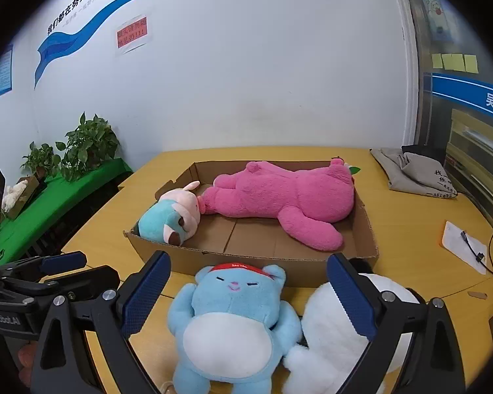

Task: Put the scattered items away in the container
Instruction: 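Withdraw both tools and move them to the blue bear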

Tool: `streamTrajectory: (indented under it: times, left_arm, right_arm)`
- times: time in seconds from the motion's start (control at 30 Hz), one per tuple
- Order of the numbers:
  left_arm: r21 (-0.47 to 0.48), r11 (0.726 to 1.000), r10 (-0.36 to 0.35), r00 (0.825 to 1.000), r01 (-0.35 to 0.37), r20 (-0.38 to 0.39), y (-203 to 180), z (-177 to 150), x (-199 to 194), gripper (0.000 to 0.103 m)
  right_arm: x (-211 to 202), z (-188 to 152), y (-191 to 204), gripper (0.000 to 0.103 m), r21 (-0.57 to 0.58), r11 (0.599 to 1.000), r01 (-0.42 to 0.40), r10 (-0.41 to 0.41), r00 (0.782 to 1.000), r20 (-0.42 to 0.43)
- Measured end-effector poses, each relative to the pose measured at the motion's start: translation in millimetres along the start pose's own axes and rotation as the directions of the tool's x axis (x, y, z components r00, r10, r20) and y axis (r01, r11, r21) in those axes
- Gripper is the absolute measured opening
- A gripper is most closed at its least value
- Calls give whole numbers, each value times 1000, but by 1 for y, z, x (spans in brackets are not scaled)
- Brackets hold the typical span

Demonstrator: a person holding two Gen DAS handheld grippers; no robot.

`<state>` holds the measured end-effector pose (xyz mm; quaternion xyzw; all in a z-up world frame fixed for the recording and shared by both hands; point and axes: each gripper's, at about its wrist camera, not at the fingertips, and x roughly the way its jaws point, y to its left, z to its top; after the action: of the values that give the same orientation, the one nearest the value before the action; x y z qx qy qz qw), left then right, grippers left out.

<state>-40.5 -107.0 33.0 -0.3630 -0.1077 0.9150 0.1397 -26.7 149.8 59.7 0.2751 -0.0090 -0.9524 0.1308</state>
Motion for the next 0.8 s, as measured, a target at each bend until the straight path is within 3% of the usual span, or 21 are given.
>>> streamTrajectory:
  times: [0.8]
  left_arm:
    - [2, 1000, -19, 999, 19, -35, -5, -6, 13, 103]
  right_arm:
    - [6, -8, -15, 96, 3, 999, 41, -41, 999, -25]
